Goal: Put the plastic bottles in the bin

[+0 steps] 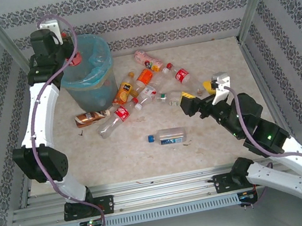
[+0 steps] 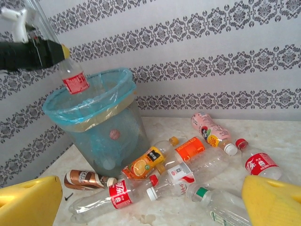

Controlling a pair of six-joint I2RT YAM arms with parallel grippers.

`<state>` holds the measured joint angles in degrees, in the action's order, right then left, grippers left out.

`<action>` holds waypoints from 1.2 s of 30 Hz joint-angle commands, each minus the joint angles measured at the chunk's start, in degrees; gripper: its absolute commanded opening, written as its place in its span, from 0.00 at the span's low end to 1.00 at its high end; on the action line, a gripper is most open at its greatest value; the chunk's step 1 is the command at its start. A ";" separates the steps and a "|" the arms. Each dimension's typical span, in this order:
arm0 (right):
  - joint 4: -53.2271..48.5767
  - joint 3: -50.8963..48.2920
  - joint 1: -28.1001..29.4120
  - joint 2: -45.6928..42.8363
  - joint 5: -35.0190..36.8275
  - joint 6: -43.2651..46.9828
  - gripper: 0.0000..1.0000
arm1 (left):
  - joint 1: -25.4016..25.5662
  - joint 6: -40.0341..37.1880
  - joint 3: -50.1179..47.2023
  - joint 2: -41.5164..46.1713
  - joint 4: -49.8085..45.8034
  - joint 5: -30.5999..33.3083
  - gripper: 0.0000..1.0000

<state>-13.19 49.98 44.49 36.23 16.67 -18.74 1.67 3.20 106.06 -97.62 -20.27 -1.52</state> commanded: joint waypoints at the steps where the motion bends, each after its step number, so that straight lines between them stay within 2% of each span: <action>1: 0.01 -0.24 0.17 -1.09 1.02 -0.95 0.97 | -0.79 2.69 -3.45 -0.28 4.09 -2.35 0.00; 3: 0.12 -0.48 0.21 -1.19 1.00 -1.20 0.97 | -0.87 2.61 -6.09 -0.37 4.52 -3.07 0.00; 4: 0.03 -0.49 0.16 -1.19 0.90 -1.32 0.97 | -0.90 2.56 -7.49 -0.37 5.00 -3.51 0.06; 7: 0.12 -0.75 0.19 -1.01 0.49 -1.98 0.97 | -0.94 2.52 -9.92 -0.44 5.68 -5.56 0.43; 8: 0.18 -0.84 0.16 -1.07 0.39 -2.29 0.97 | -1.02 2.59 -10.29 -0.46 5.83 -6.16 0.51; 11: 0.36 -1.11 0.16 -1.05 0.34 -2.79 0.97 | -0.99 3.25 -10.87 -0.20 6.36 -6.79 0.53; 15: 0.53 -1.28 0.20 -0.94 0.53 -3.13 0.97 | -0.99 3.61 -10.94 -0.20 6.74 -8.25 0.50; 19: 0.62 -1.46 0.23 -0.75 0.74 -3.21 0.97 | -0.99 3.83 -11.49 -0.75 7.14 -10.04 0.30; 20: 0.61 -1.46 0.16 -0.70 0.82 -3.23 0.97 | -0.98 3.82 -11.35 -1.09 6.81 -10.57 0.29; 21: 0.62 -1.46 0.21 -0.61 0.82 -3.18 0.97 | -0.97 3.76 -11.25 -1.43 6.47 -10.87 0.29; 22: 0.64 -1.46 0.21 -0.52 0.82 -3.23 0.97 | -0.97 3.70 -11.02 -1.89 5.90 -10.89 0.34; 23: 0.79 -1.46 0.14 -0.46 0.82 -3.08 0.97 | -0.97 3.36 -10.52 -2.41 5.11 -11.04 0.44; 24: 0.82 -1.46 0.16 -0.46 0.82 -3.10 0.97 | -0.97 2.79 -9.87 -2.90 4.17 -11.19 0.48; 27: 0.87 -1.38 0.11 -0.33 0.82 -2.92 0.97 | -0.97 1.47 -7.06 -4.71 0.64 -10.44 0.48; 32: 0.90 -1.20 0.15 0.05 1.00 -2.83 0.96 | -0.97 0.45 -6.02 -5.18 -0.51 -10.55 0.13; 36: 1.06 -1.03 0.09 0.55 1.00 -3.05 0.96 | -0.97 -1.36 -6.93 -3.28 3.23 -9.56 0.00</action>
<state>-13.45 49.21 44.49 36.56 16.73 -21.10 1.10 4.10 98.61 -103.15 -18.15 -11.57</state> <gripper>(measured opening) 0.961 0.105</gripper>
